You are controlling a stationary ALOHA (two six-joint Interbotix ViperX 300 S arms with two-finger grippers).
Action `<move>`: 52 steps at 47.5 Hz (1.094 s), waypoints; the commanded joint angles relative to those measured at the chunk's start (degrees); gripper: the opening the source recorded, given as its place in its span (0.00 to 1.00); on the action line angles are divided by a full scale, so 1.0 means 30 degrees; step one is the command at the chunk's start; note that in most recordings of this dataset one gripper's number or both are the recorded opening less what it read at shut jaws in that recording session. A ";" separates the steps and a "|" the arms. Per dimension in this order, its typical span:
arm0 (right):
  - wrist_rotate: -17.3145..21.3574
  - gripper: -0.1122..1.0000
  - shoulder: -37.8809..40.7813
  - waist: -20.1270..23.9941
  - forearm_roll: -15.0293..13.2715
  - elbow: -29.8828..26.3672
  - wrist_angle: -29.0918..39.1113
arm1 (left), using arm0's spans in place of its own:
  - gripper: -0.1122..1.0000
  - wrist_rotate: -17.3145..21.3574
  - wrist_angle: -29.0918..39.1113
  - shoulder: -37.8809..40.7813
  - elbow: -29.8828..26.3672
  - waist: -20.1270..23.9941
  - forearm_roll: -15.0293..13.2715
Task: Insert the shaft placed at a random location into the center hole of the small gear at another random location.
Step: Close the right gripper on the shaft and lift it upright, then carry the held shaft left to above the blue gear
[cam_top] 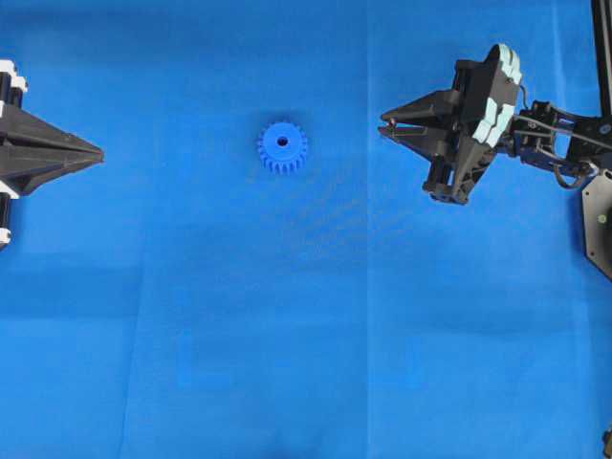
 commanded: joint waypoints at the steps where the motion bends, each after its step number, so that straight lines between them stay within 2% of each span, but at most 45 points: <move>1: -0.0029 0.12 -0.0176 -0.0059 0.0029 -0.0381 0.0000 | 0.10 -0.0029 -0.0059 0.0059 -0.0176 0.0029 0.0000; 13: -0.0029 0.12 0.0820 -0.0029 0.0029 -0.1553 0.0000 | 0.10 -0.0029 0.0000 0.0088 -0.0176 0.0029 0.0000; 39: -0.0205 0.13 0.5391 0.0674 -0.0586 -0.7939 0.1611 | 0.10 -0.0059 0.0000 0.0088 -0.0176 0.0029 0.0000; 52: -0.0205 0.13 0.6416 0.0762 -0.0703 -0.9170 0.2080 | 0.10 -0.0059 0.0000 0.0059 -0.0176 0.0029 0.0000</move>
